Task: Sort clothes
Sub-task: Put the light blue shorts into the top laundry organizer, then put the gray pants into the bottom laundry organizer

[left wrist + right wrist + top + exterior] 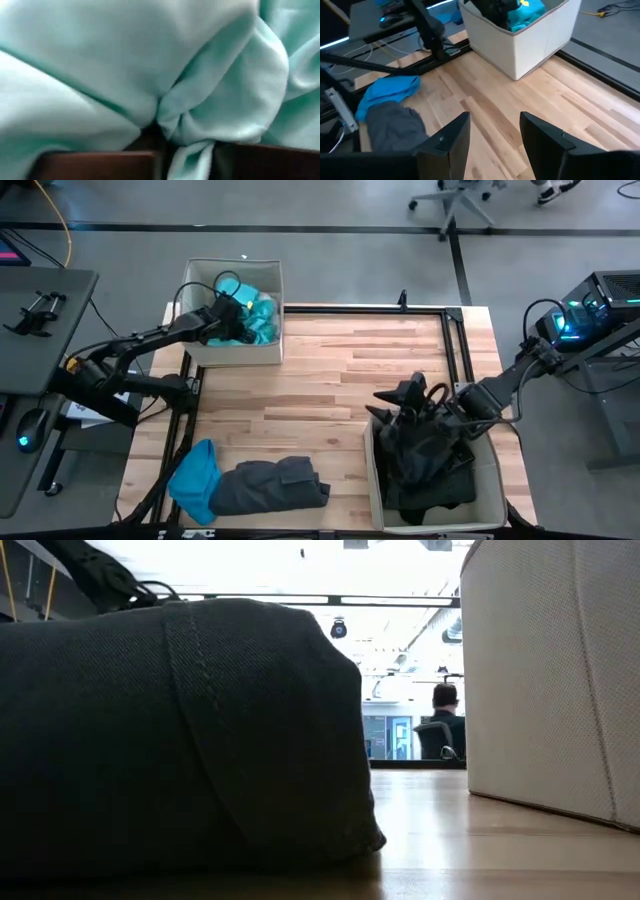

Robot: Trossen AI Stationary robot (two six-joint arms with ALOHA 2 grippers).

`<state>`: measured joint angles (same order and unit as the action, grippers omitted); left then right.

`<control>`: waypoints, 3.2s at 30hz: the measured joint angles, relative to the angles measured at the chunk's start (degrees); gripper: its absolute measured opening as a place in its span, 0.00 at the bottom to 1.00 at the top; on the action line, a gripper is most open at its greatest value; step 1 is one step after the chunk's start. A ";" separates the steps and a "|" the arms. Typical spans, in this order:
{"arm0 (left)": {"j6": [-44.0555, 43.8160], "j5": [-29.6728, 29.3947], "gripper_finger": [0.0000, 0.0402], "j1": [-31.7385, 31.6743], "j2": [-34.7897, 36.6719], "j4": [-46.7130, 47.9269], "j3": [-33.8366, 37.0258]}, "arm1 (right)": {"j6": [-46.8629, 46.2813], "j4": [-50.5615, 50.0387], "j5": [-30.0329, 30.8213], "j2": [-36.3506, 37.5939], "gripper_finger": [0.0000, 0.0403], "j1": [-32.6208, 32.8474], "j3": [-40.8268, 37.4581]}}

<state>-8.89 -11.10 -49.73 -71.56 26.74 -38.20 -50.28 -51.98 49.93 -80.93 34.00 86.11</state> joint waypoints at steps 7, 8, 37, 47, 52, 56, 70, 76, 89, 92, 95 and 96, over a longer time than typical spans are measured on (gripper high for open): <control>3.71 3.40 0.35 -1.34 1.54 15.26 -14.88 | 3.30 0.01 -3.67 0.00 0.41 -3.41 0.00; 4.03 3.44 0.38 -1.33 1.54 19.02 -17.75 | 3.89 0.01 -4.09 0.00 0.41 -3.70 0.00; -29.48 -11.83 0.29 62.20 14.91 30.42 -37.86 | 32.10 38.26 -24.17 -6.06 0.41 -10.47 0.04; -34.41 -11.26 0.26 83.70 6.87 24.25 -35.23 | 28.28 43.13 -40.74 -24.01 0.45 -15.40 12.74; -43.19 -15.44 0.26 93.44 5.76 31.55 -35.23 | 27.02 31.92 -47.82 -35.97 0.53 -15.51 26.68; -49.51 -16.46 0.26 99.71 5.85 38.32 -35.23 | 22.85 23.94 -51.89 -44.78 0.64 -14.91 36.84; -59.21 -20.17 0.26 113.44 5.67 42.06 -35.23 | 27.47 26.96 -46.94 -62.61 0.80 -11.88 46.14; -62.58 -22.97 0.26 116.98 3.62 42.06 -35.23 | 26.85 25.55 -45.39 -68.00 0.80 -11.83 46.12; -68.99 -22.82 0.26 118.85 -2.82 42.03 -35.23 | 12.51 13.58 -42.97 -72.69 0.13 -11.37 47.20; -70.49 -22.95 0.26 118.85 -2.74 42.01 -35.23 | 12.45 12.56 -42.03 -72.46 0.05 -11.58 48.97; -71.96 -22.94 0.26 118.85 -1.87 41.94 -35.23 | 10.35 14.24 -37.52 -69.29 0.08 -11.61 47.66; -72.55 -22.95 0.26 118.85 -1.22 41.95 -35.23 | 9.54 13.22 -35.33 -68.04 0.08 -11.57 47.51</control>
<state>-81.44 -34.04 69.12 -72.78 68.69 -73.43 -40.73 -38.76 14.60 -148.96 22.43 133.62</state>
